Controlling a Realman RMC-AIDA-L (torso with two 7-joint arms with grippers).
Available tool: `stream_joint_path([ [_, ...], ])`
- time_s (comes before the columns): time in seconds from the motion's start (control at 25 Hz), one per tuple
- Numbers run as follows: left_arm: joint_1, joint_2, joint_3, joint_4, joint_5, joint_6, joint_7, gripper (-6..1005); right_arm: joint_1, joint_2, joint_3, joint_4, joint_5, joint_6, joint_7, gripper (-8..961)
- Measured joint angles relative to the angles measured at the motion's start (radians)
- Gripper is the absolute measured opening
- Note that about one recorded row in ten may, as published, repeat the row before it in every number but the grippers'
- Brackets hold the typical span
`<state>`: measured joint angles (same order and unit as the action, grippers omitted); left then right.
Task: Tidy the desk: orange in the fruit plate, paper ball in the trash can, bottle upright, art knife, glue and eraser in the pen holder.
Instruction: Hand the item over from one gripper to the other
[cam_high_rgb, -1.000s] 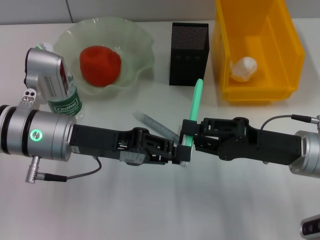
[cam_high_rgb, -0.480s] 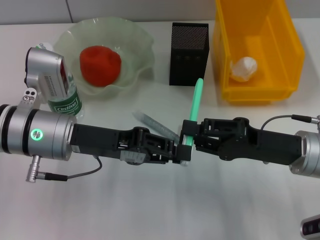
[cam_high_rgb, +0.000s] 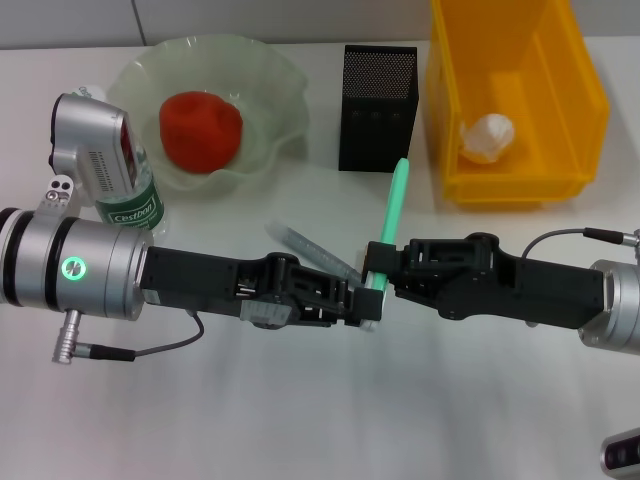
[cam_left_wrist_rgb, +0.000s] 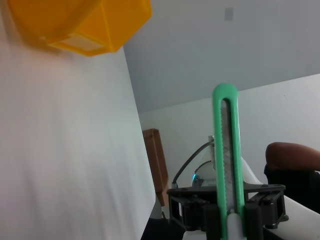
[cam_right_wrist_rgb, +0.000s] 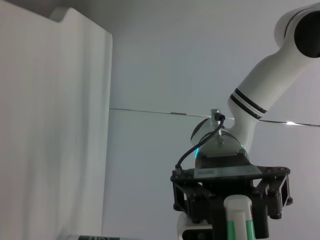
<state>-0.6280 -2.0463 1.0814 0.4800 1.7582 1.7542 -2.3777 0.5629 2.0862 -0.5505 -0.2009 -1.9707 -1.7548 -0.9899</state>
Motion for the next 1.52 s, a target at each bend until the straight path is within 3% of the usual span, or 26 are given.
stream_joint_path([
  [0.32, 0.007, 0.001, 0.0, 0.018, 0.0, 0.002, 0.001, 231, -0.001, 0.0, 0.0, 0.002, 0.002, 0.001, -0.011, 189],
  [1.0, 0.009, 0.002, 0.0, 0.023, 0.005, -0.01, 0.006, 236, -0.002, 0.002, -0.001, 0.0, 0.002, 0.003, -0.013, 189],
  [1.32, 0.006, 0.007, 0.007, 0.023, 0.01, -0.012, 0.011, 494, -0.002, 0.002, 0.0, 0.0, 0.006, 0.004, -0.013, 189],
  [1.52, 0.003, 0.005, 0.001, 0.023, 0.035, -0.014, 0.01, 599, -0.001, 0.002, 0.0, 0.0, 0.006, 0.004, -0.013, 189],
])
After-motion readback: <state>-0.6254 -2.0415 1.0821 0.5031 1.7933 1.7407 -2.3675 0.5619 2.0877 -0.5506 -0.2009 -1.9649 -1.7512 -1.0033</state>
